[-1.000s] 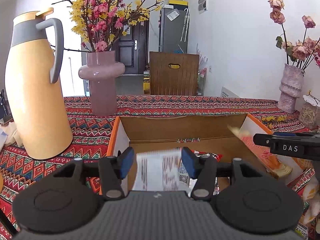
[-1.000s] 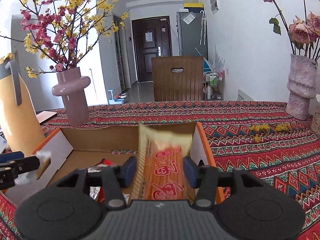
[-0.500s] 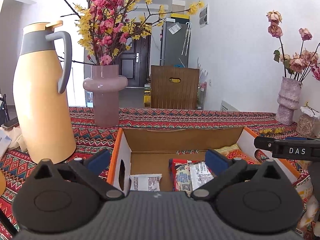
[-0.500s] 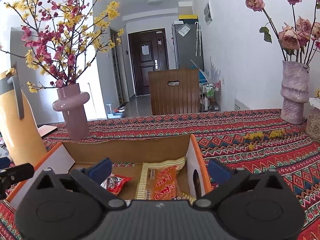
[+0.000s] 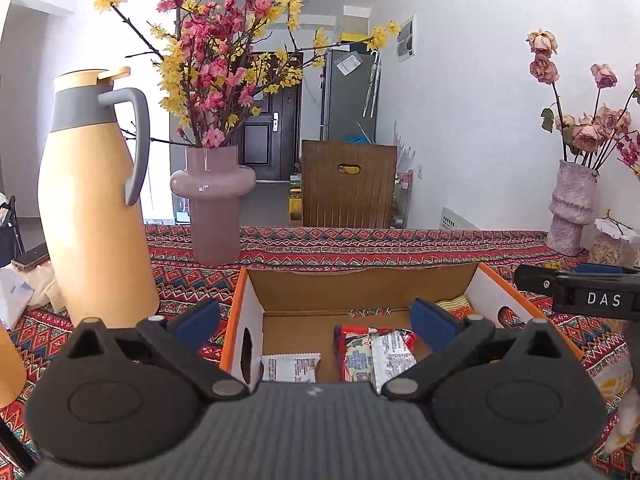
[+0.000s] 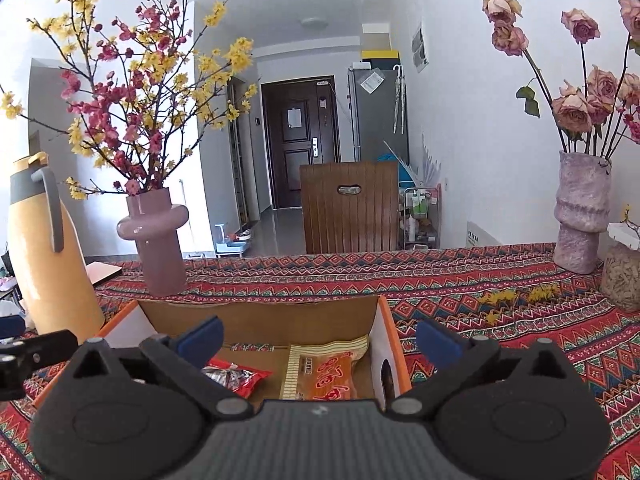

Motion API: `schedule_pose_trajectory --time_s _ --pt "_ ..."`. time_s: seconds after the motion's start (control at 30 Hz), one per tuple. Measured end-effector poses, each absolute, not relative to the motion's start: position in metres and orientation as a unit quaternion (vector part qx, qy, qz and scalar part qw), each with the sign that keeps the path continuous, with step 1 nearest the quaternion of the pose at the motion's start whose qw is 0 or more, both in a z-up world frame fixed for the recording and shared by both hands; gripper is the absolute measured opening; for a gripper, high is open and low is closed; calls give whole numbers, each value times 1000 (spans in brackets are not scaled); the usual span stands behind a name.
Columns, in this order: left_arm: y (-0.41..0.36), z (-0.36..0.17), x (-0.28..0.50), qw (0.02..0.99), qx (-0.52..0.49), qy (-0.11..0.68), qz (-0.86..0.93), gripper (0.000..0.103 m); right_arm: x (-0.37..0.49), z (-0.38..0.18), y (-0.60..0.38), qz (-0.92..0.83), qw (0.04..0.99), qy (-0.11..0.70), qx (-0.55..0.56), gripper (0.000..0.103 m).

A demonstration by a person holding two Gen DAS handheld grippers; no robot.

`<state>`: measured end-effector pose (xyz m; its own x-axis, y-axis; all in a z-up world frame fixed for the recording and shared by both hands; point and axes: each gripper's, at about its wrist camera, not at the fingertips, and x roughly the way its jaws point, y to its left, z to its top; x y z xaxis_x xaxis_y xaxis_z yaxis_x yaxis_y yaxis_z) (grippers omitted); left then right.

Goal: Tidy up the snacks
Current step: 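Carry both packets into the box and open both tools, then move both tools back over the snack pile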

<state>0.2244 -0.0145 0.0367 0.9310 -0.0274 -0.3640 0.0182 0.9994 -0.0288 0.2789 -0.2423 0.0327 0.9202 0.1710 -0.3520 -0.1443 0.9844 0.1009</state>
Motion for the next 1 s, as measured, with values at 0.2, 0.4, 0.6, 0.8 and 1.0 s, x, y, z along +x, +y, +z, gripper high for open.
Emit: schedule_pose_trajectory --time_s 0.2,0.4,0.6,0.8,1.0 --pt "-15 42 202 982 -9 186 -13 103 247 36 -244 80 979 187 32 103" --pt "-10 41 173 981 -10 193 -12 103 210 34 -241 83 977 194 23 103" --pt "-3 27 145 977 -10 215 -11 103 170 19 -238 87 972 219 17 103" --pt "5 8 116 970 -21 240 -8 103 133 -1 -239 89 964 249 15 103" --pt "8 -2 89 967 -20 255 -7 103 102 -13 -241 96 960 262 17 103"
